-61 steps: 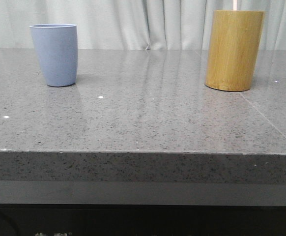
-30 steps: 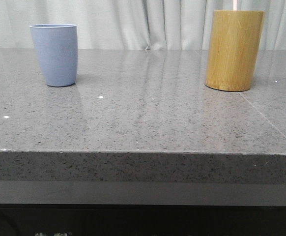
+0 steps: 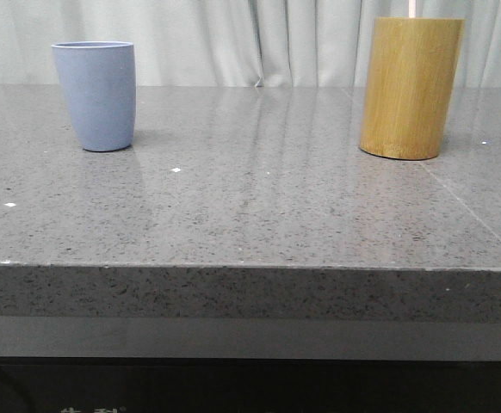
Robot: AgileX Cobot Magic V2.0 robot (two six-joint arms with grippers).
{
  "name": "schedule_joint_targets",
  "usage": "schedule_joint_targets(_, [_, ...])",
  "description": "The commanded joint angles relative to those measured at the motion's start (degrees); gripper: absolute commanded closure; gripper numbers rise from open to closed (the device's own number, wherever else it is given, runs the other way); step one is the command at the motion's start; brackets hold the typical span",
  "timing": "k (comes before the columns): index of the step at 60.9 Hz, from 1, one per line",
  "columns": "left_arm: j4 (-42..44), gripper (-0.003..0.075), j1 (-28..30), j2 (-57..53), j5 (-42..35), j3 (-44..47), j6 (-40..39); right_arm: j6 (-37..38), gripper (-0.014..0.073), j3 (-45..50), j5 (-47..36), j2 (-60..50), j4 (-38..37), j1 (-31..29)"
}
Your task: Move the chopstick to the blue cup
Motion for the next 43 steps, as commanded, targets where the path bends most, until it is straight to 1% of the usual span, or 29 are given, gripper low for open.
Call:
schedule_joint_targets(1, [-0.28, 0.0739, 0.10, -1.02, -2.95, -5.40, -0.46, 0.01, 0.0662, -5.53, -2.55, -1.23, -0.62, -0.25])
schedule_joint_targets(8, [-0.17, 0.0739, 0.10, 0.27, 0.46, -12.97, -0.12, 0.01, 0.0662, -12.49, 2.32, -0.11, -0.62, -0.25])
schedule_joint_targets(12, [0.23, 0.0739, 0.10, 2.02, 3.63, -17.47, 0.16, 0.01, 0.0662, -16.84, 5.24, 1.55, -0.62, -0.25])
schedule_joint_targets(19, [2.36, 0.0739, 0.10, 6.32, 9.85, -25.81, 0.15, 0.01, 0.0662, -25.32, 10.10, 7.02, -0.62, -0.25])
schedule_joint_targets(28, [2.48, 0.0739, 0.10, 13.34, 16.29, -35.09, 0.56, -0.04, 0.0662, -34.89, 15.93, 15.24, -0.62, -0.25])
schedule_joint_targets(35, [2.48, 0.0739, 0.10, 20.33, 20.46, -40.13, 1.36, -0.04, 0.0662, -41.75, 20.59, 22.82, -0.62, -0.25])
schedule_joint_targets(39, [2.48, 0.0739, 0.10, 23.69, 22.08, -41.50, 1.36, -0.04, 0.0662, -44.07, 22.86, 26.49, -0.62, -0.25])
schedule_joint_targets(43, [2.23, 0.0739, 0.10, 26.51, 22.12, -41.64, 1.36, -0.04, 0.0662, -45.20, 24.14, 29.40, -0.62, -0.25])
